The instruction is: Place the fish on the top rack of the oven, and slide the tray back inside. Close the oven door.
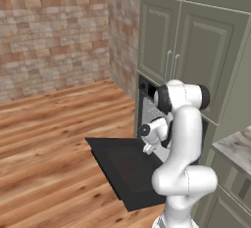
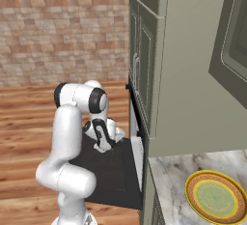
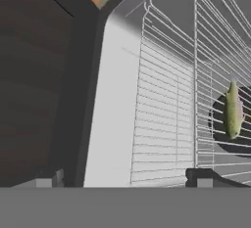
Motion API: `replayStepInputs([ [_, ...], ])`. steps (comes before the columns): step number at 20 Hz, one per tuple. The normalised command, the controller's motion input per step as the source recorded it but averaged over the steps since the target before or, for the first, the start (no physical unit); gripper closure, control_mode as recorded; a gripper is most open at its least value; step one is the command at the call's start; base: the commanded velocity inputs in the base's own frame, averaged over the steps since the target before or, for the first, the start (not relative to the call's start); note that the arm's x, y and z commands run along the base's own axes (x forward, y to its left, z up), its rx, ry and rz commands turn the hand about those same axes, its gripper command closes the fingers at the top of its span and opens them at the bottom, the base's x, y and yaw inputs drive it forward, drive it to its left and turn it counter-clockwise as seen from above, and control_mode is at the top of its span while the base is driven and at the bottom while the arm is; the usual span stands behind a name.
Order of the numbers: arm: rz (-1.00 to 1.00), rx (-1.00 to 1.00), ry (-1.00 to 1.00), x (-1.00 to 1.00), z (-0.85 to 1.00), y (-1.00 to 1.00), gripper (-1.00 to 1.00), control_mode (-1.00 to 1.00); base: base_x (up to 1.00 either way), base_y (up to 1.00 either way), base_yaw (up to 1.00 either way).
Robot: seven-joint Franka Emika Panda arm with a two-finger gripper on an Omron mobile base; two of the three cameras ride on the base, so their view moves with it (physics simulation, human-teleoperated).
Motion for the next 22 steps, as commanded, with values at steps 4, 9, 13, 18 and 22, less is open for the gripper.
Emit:
replayStepInputs([
  [4, 0.06, 0.00, -0.24, -0.79, 0.79, 0.48, -1.00, -1.00, 0.00, 0.00, 0.00],
  [9, 0.02, 0.00, -0.36, -0.82, 0.75, 0.44, -1.00, -1.00, 0.00, 0.00, 0.00],
  [13, 0.01, 0.00, -0.41, -0.85, 0.75, 0.42, -1.00, -1.00, 0.00, 0.00, 0.00],
  [18, 0.02, 0.00, -0.25, -0.81, 0.92, 0.32, -1.00, -1.00, 0.00, 0.00, 0.00],
  [22, 0.04, 0.00, -0.07, -0.66, 0.97, 0.24, -1.00, -1.00, 0.00, 0.00, 0.00],
])
